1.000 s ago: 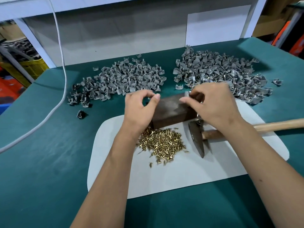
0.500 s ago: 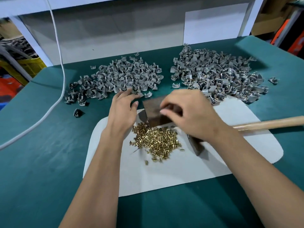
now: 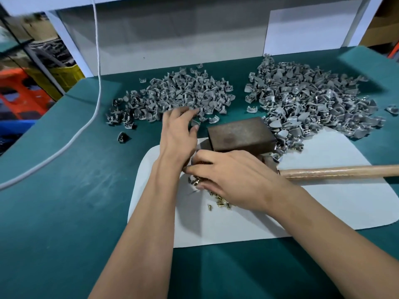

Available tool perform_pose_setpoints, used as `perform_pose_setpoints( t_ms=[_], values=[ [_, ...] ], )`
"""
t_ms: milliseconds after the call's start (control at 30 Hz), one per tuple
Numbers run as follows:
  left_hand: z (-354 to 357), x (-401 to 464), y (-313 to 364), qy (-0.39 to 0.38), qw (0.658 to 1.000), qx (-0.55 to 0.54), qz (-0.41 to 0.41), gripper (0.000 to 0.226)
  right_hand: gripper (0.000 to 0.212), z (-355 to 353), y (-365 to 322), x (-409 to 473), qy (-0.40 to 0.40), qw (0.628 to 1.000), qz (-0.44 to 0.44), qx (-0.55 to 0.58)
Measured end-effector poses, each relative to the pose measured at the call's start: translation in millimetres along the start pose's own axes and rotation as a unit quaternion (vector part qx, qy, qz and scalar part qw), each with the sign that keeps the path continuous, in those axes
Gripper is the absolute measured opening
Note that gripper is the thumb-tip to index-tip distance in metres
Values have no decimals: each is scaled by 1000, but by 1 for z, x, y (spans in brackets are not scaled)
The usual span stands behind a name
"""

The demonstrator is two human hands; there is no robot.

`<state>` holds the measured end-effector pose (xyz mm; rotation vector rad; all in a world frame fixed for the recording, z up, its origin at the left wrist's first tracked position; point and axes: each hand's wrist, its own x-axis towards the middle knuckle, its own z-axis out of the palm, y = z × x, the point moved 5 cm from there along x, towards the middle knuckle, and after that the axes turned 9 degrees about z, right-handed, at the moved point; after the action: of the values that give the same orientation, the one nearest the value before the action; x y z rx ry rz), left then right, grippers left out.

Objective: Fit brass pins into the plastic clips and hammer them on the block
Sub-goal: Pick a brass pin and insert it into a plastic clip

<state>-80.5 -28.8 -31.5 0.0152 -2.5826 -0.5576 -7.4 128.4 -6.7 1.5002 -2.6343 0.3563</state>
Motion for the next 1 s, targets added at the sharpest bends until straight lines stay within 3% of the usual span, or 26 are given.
perform_pose_setpoints(
  t_ms=[133, 233, 533, 633, 767, 1000],
  values=[
    [10, 2, 2, -69, 997, -8, 30, 37, 22, 4, -6, 4, -13, 999, 6, -32],
    [3, 0, 0, -30, 998, -48, 6, 25, 14, 1, -5, 4, -26, 999, 21, -18],
    [-1, -7, -2, -2, 995, -89, -36, 34, 8, 1, -5, -3, -12, 999, 45, -15],
    [-2, -6, 0, 25, 995, -89, -42, 33, 5, -6, -2, -5, 16, 998, 44, 44],
    [-3, -9, -1, 72, 969, -208, -109, 27, 6, -14, 11, -8, 79, 983, 58, 155],
    [-10, -12, 3, 114, 939, -291, -143, 23, 6, -32, 39, -17, 225, 933, 132, 249]
  ],
)
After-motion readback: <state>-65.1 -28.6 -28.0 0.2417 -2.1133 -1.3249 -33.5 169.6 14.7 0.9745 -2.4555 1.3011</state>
